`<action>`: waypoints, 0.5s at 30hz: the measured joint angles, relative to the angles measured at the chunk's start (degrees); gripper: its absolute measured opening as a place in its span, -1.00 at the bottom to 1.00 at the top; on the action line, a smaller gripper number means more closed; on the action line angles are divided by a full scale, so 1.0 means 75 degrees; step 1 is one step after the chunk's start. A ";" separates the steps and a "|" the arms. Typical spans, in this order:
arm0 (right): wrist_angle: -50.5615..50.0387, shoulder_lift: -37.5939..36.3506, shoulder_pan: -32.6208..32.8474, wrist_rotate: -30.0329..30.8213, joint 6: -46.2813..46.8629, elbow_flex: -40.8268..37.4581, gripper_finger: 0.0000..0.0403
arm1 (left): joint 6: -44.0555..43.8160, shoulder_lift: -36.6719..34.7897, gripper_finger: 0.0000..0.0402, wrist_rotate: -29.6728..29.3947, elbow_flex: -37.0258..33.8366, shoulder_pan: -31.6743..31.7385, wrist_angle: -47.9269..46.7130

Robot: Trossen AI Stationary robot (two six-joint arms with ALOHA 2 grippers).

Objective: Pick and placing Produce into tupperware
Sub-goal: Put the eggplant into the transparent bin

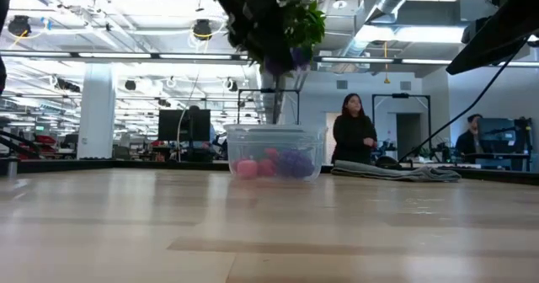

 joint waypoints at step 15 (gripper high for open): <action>0.0046 -0.0002 -0.0169 0.0023 0.0205 0.0000 0.21 | 0.0843 -0.0601 -0.32 -0.0070 0.0000 0.1071 -0.0035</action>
